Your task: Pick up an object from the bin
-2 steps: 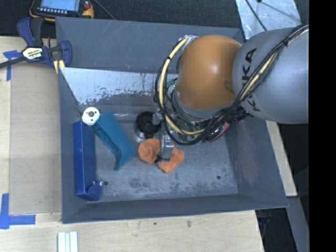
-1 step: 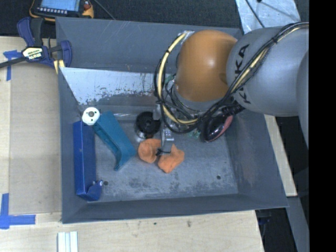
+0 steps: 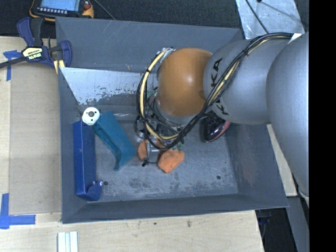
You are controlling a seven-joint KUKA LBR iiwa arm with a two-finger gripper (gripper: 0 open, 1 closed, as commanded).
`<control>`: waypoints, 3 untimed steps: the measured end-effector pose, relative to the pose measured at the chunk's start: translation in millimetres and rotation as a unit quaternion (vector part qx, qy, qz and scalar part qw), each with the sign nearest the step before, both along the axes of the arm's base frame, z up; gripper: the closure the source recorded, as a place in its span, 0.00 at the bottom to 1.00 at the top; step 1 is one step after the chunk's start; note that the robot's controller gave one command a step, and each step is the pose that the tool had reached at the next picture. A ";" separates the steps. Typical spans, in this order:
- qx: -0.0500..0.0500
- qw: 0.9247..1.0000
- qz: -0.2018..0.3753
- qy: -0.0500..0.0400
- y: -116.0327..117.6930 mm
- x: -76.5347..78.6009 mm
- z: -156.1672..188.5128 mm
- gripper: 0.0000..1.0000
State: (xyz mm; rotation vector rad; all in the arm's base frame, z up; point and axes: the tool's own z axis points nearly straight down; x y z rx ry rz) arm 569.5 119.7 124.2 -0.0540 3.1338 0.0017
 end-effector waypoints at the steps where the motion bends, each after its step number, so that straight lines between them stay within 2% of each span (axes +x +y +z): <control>1: 0.001 1.000 0.003 0.001 3.0 32.0 -42.2 0.00; 2: 0.001 1.000 -0.018 0.003 -44.5 11.0 -43.6 0.00; 3: -0.002 1.000 -0.004 0.005 -68.6 10.0 -33.7 0.00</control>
Offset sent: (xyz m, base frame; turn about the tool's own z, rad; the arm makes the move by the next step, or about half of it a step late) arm -0.0180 -0.0860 -0.0320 0.0727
